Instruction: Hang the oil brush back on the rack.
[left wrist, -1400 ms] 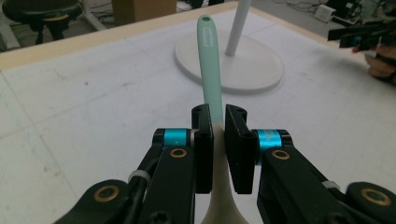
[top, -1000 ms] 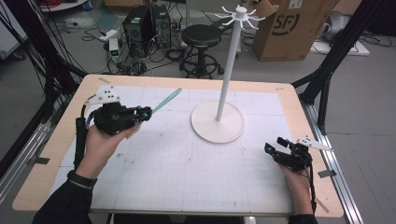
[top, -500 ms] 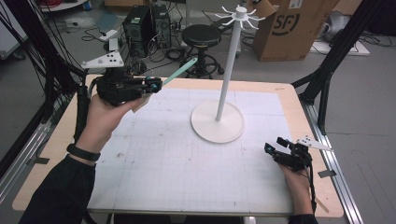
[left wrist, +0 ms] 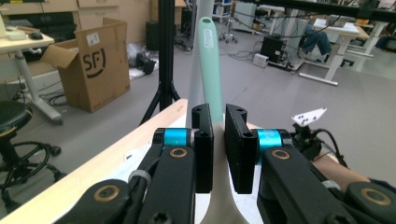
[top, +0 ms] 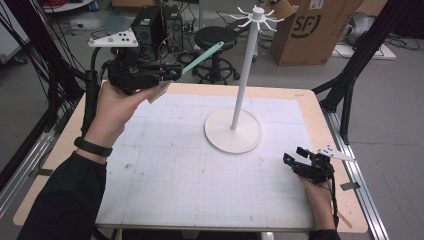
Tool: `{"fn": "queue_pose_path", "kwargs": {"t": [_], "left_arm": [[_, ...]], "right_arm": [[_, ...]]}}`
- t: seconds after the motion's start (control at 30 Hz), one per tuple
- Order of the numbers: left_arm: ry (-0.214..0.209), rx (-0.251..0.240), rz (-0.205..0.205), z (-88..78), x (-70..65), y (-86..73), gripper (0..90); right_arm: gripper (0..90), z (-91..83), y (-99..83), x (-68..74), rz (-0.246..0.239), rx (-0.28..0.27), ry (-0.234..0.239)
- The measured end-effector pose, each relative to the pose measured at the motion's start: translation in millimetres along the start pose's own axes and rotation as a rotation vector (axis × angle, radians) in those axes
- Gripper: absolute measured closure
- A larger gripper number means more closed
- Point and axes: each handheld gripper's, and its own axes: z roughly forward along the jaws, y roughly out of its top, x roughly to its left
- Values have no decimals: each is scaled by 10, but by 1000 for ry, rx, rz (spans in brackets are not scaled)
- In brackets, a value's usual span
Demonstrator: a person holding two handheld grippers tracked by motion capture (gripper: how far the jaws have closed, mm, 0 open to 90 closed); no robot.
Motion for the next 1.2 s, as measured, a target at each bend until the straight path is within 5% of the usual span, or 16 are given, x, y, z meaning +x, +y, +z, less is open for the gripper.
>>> {"fn": "queue_pose_path", "kwargs": {"t": [0.6,1.2], "left_arm": [[-23,-19,29,110,-79,306,822],[-18,-10,47,250,-100,346,822]], "right_arm": [[245,1,0,-2,-1,0,2],[245,1,0,-4,-5,-1,3]]}}
